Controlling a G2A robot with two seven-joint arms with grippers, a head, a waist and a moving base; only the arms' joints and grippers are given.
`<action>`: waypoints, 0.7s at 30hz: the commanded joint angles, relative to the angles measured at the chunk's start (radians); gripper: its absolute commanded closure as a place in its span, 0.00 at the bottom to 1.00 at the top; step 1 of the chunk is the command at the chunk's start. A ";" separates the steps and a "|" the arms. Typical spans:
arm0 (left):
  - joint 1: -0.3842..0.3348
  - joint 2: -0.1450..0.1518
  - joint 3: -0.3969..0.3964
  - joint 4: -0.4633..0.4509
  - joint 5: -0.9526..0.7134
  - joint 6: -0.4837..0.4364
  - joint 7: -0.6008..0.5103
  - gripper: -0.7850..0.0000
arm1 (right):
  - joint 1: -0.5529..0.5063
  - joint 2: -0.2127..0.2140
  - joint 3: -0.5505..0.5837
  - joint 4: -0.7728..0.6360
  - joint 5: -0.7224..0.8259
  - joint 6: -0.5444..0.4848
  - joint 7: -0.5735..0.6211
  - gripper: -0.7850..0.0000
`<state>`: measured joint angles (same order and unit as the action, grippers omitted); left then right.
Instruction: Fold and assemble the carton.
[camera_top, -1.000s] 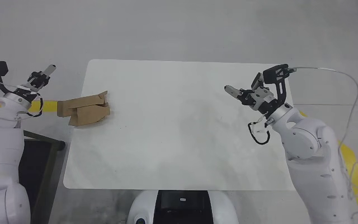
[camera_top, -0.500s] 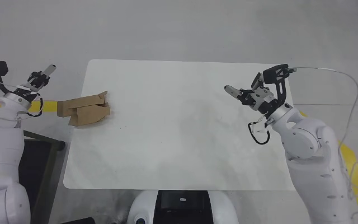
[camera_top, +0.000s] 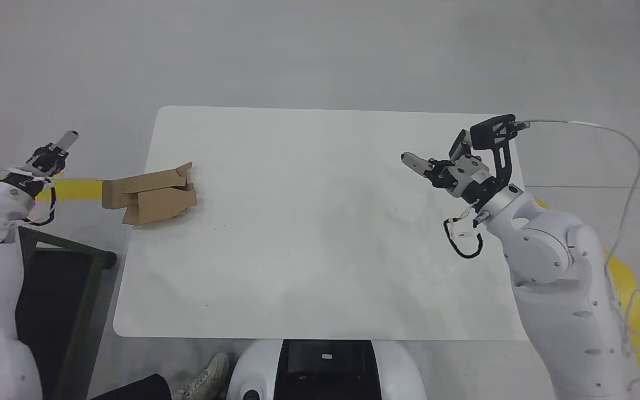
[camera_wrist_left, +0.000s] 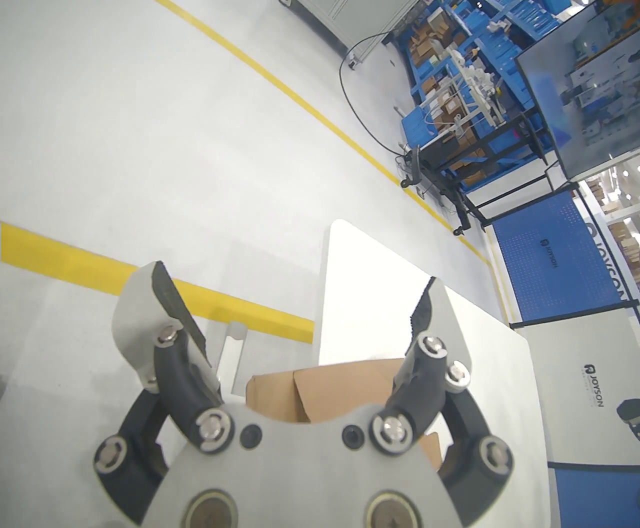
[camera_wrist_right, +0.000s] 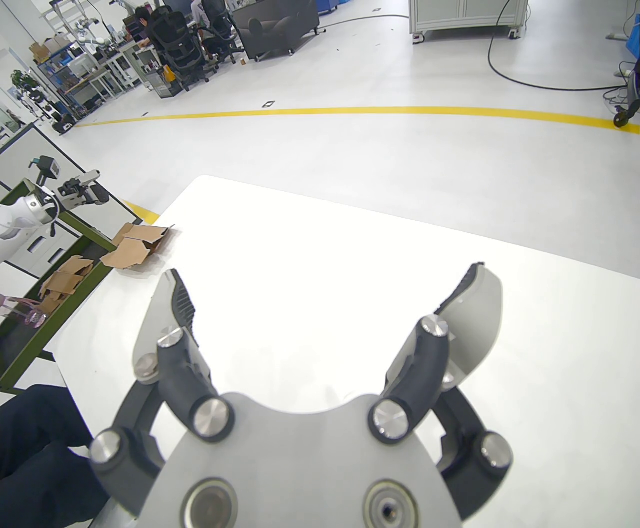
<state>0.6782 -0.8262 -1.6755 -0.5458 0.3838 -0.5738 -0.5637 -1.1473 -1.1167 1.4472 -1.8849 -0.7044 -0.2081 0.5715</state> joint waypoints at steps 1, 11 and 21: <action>-0.001 0.005 -0.004 0.022 -0.005 0.019 -0.031 0.00 | 0.000 0.000 0.000 0.000 0.000 0.000 0.000 0.00; -0.013 0.008 0.048 0.121 0.098 0.085 0.010 0.00 | 0.000 0.000 0.000 0.000 0.000 0.000 0.000 0.00; -0.085 -0.008 0.077 0.262 0.041 0.069 -0.148 0.00 | 0.000 0.000 0.000 0.000 0.000 0.000 0.000 0.00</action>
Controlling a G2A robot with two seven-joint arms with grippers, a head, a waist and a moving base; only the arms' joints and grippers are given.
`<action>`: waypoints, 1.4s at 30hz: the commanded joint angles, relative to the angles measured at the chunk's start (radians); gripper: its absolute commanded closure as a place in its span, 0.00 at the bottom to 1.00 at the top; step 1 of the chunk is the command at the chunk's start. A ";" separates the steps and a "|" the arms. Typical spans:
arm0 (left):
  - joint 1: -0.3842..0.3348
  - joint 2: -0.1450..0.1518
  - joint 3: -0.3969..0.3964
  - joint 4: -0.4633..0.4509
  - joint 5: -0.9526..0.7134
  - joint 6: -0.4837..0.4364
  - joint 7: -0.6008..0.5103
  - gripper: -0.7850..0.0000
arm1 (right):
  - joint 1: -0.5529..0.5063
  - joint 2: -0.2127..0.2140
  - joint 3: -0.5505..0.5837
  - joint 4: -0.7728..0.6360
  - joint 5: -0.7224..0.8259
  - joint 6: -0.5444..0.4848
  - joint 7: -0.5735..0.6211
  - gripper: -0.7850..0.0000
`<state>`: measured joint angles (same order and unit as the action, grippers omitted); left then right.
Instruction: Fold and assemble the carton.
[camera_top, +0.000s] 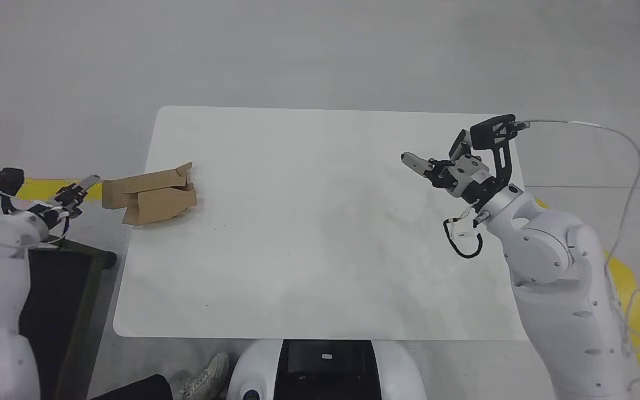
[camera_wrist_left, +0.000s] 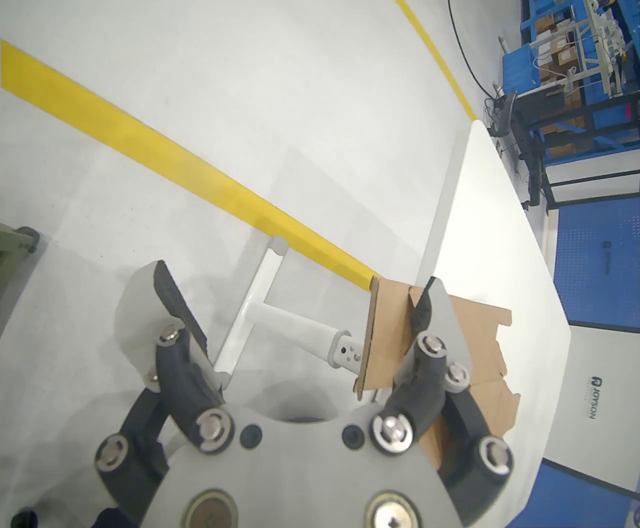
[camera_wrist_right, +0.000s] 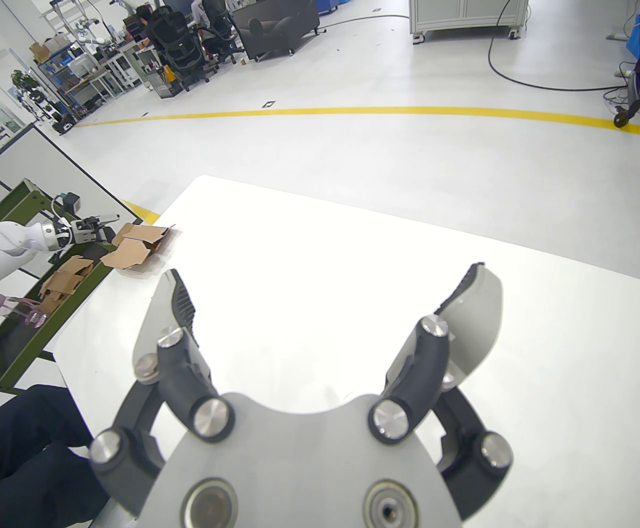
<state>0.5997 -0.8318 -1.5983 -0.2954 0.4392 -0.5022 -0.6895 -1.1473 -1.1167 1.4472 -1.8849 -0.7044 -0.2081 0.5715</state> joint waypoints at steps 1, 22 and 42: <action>-0.012 -0.004 0.001 0.019 -0.023 -0.005 -0.036 0.00 | 0.000 0.000 0.000 0.000 0.000 0.000 0.000 0.00; -0.040 -0.051 0.034 0.057 -0.158 -0.009 -0.141 1.00 | 0.000 0.000 0.000 0.000 0.000 0.000 0.000 0.00; -0.101 -0.034 -0.034 -0.004 -0.410 0.005 -0.349 1.00 | 0.000 0.000 0.000 0.000 0.000 0.000 0.000 0.00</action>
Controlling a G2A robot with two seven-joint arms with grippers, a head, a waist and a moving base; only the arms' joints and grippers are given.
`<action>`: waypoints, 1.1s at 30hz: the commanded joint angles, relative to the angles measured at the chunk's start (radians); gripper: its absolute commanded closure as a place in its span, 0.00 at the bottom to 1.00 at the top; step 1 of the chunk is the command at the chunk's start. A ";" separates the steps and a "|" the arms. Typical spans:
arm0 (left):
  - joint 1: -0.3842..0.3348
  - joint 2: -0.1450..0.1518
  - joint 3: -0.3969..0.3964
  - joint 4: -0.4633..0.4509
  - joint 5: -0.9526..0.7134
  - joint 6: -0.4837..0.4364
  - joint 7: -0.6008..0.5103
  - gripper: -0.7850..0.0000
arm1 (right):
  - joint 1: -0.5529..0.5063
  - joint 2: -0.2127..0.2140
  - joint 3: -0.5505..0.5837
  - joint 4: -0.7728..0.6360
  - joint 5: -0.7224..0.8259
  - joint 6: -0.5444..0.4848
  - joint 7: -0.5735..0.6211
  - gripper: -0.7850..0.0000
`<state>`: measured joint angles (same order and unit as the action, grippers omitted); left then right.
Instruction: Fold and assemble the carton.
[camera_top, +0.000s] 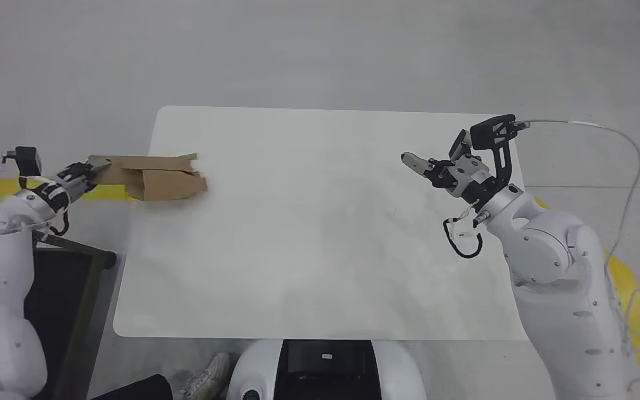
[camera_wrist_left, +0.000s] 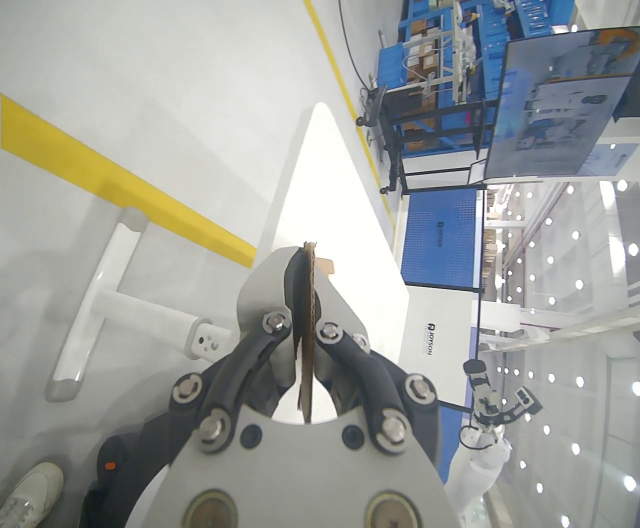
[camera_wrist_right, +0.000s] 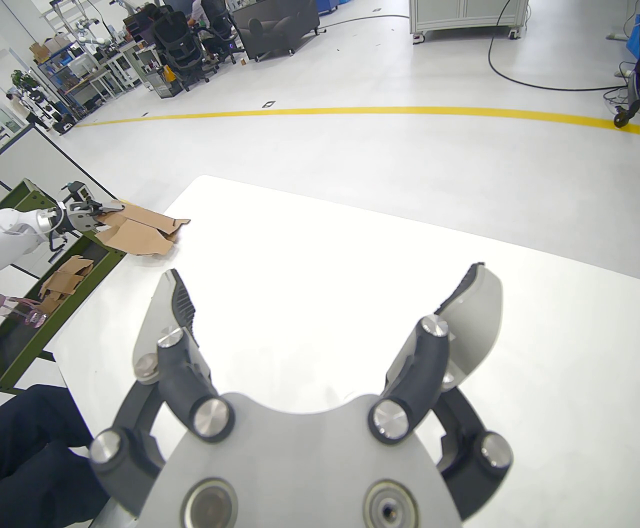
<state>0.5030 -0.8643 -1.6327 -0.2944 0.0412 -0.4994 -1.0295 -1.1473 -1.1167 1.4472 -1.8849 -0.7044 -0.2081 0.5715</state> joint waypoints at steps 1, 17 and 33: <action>-0.010 -0.004 0.000 -0.012 -0.024 0.006 -0.017 1.00 | 0.000 0.000 0.000 0.000 0.000 0.000 0.000 0.00; -0.128 -0.108 0.127 -0.114 -0.186 0.108 -0.090 1.00 | 0.000 0.000 0.000 0.000 0.000 0.000 0.000 0.00; -0.206 -0.274 0.361 -0.204 -0.334 0.229 -0.025 1.00 | 0.000 0.000 0.000 0.000 0.000 0.000 0.000 0.00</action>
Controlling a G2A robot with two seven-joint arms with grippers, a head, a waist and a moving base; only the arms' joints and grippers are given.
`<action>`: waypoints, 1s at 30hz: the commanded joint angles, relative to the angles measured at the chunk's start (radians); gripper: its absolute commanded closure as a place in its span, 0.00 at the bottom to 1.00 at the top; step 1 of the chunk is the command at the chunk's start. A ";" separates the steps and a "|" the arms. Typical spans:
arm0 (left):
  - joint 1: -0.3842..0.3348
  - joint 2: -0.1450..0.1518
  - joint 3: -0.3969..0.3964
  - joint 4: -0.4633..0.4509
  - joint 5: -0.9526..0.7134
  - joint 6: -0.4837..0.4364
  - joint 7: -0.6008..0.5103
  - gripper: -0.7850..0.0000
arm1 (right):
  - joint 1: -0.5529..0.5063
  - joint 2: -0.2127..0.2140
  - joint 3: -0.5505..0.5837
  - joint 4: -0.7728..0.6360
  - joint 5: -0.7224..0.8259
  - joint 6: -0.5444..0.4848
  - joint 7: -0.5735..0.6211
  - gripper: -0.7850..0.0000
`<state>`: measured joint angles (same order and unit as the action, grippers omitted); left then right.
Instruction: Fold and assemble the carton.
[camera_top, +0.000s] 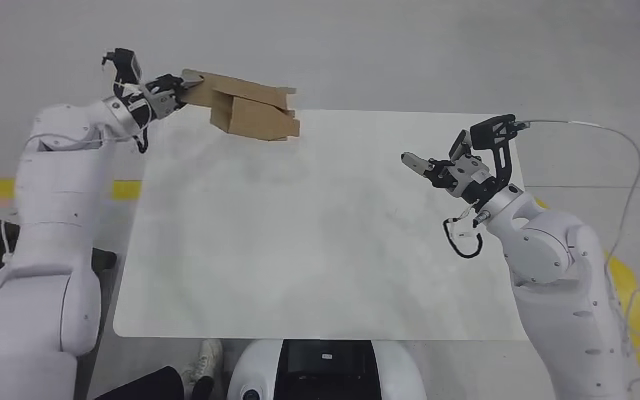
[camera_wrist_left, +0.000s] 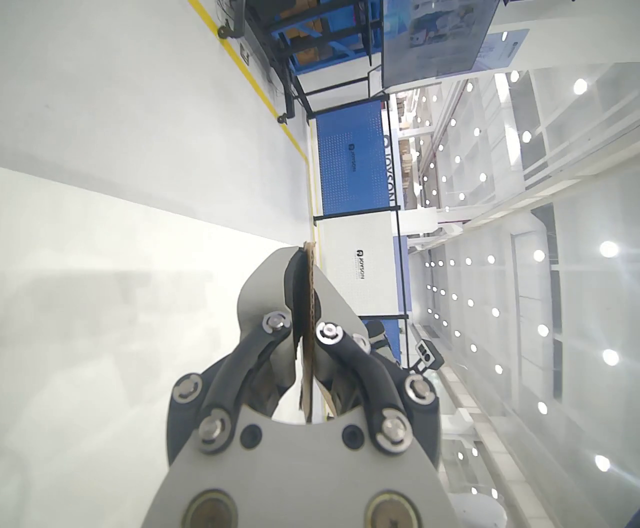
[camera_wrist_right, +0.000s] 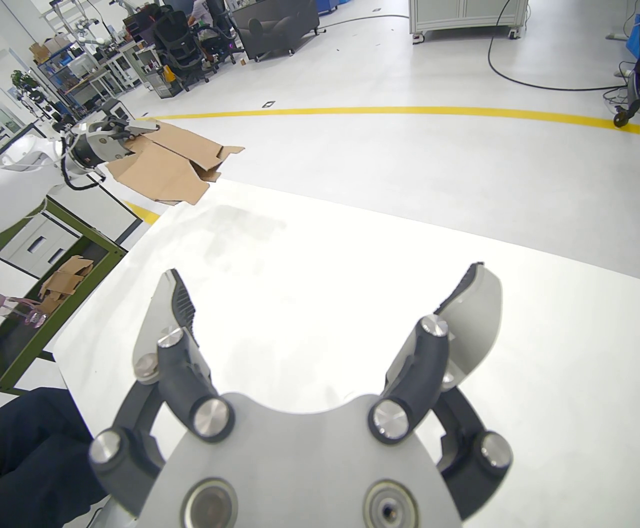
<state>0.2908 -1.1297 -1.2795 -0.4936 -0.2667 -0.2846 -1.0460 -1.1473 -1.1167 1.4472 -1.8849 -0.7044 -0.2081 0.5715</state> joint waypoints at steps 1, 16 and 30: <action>0.015 -0.017 0.018 -0.017 -0.050 0.026 -0.022 1.00 | 0.000 0.000 0.000 0.000 0.000 0.000 0.000 0.00; 0.191 -0.058 0.107 -0.362 -0.144 0.082 -0.100 1.00 | 0.000 0.000 0.000 0.000 0.000 0.000 0.000 0.00; 0.297 -0.036 0.083 -0.555 -0.118 0.086 -0.127 1.00 | 0.000 0.000 0.000 0.000 0.000 0.000 0.000 0.00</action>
<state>0.5881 -1.1655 -1.1967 -1.0485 -0.3842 -0.1990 -1.1732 -1.1473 -1.1167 1.4472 -1.8849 -0.7044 -0.2081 0.5715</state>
